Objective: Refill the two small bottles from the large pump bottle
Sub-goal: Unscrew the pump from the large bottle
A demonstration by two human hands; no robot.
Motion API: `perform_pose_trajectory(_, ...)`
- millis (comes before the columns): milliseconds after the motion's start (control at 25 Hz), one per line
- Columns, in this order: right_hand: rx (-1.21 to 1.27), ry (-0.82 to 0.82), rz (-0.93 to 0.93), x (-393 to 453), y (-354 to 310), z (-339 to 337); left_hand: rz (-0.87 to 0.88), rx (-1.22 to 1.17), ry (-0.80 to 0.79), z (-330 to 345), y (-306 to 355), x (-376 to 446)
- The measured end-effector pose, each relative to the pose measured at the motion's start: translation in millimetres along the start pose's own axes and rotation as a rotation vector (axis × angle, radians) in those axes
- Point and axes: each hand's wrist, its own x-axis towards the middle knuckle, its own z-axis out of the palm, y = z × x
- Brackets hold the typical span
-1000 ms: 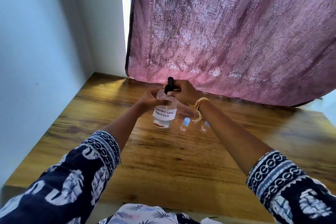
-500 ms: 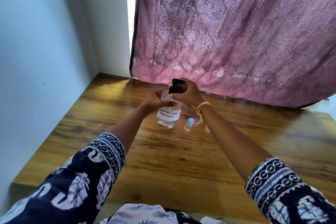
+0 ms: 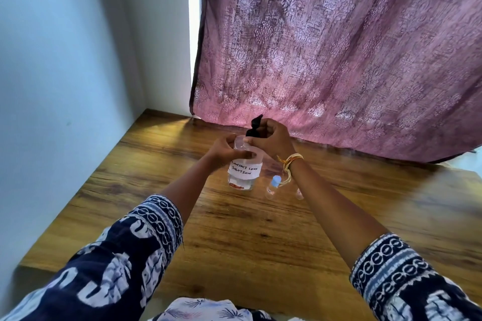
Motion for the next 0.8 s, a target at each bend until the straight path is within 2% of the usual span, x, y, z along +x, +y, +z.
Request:
perform_pose_trajectory(240,0.012,-0.082,-0.028,0.9,0.0,-1.8,-0.02,0.014,0.003,-0.4,2.0,-0.3)
perform_pose_trajectory(520,-0.055,0.034,-0.027,3.1,6.6,2.9,-0.005,-0.007,0.023,2.2,5.2,-2.3)
perform_pose_trajectory(800,-0.106,-0.047,-0.065,3.5,7.0,3.2,0.045,0.016,0.039,3.5,5.6,-2.7)
